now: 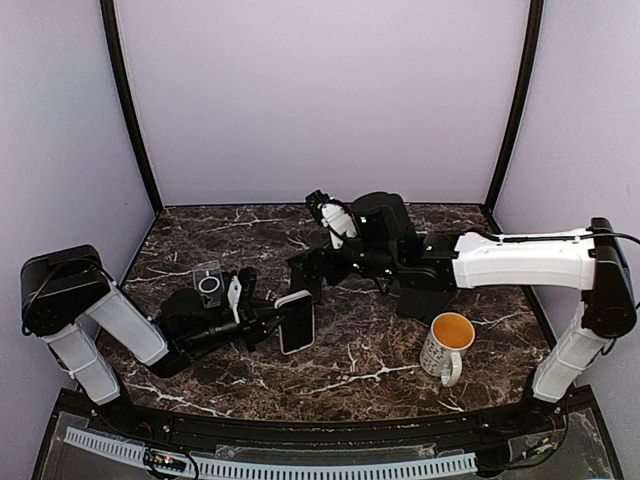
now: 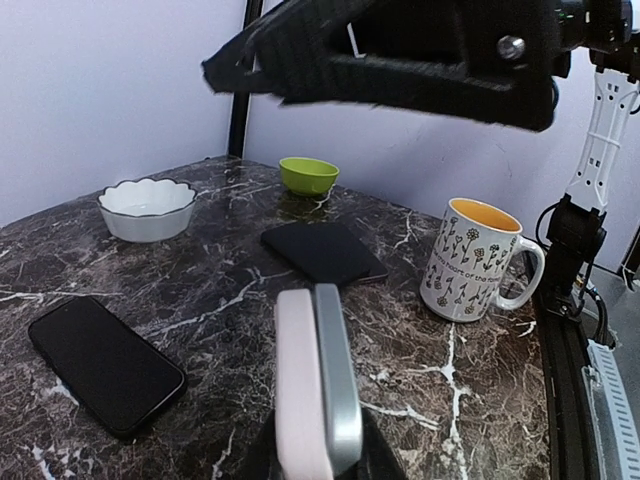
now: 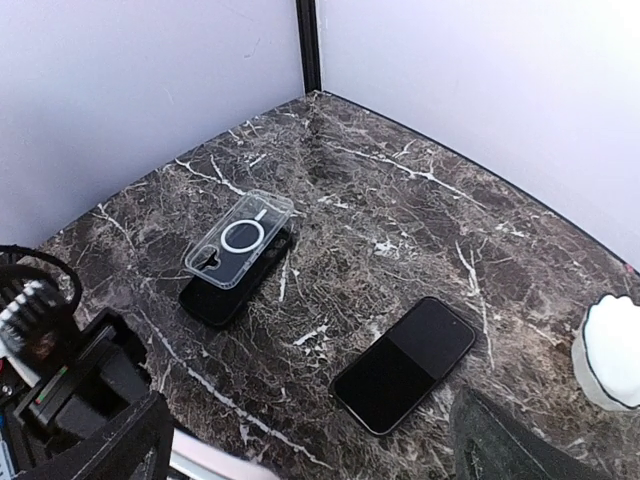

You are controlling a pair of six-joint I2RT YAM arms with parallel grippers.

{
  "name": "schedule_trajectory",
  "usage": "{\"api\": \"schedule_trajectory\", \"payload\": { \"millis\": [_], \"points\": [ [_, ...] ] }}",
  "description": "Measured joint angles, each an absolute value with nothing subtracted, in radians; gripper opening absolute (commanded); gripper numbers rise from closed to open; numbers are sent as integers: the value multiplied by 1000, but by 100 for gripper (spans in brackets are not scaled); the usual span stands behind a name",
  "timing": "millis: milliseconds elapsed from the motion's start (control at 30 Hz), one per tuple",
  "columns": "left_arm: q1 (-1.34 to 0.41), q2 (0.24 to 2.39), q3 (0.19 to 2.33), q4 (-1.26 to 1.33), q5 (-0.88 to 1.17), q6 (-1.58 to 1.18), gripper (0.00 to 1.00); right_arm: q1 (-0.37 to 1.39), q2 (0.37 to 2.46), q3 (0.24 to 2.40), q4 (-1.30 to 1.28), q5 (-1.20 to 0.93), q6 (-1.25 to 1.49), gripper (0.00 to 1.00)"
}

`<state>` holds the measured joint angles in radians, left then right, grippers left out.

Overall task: Put the phone into the phone case
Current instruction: Place the phone with the phone case at the center of the board.

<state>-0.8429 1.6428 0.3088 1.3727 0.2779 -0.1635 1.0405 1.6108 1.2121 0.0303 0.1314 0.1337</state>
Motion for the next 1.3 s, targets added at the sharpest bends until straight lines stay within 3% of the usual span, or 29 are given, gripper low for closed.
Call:
{"api": "schedule_trajectory", "payload": {
  "millis": [300,467,567,900,1067,1300],
  "points": [
    [-846,1732,239,1591,265,-137,2,1115,1769,1250,36,231,145,95],
    [-847,1733,238,1593,251,-118,11,1158,1787,1250,38,286,128,94],
    [-847,1733,239,1592,252,-107,21,1158,1797,1250,55,313,125,94],
    [-847,1699,251,1534,254,-59,29,1157,1803,1223,107,360,129,93],
    [-847,1678,266,1491,255,-44,28,1157,1803,1206,136,360,134,92],
    [-847,1651,274,1415,272,-39,15,1158,1803,1205,135,374,136,94]
  ]
}}
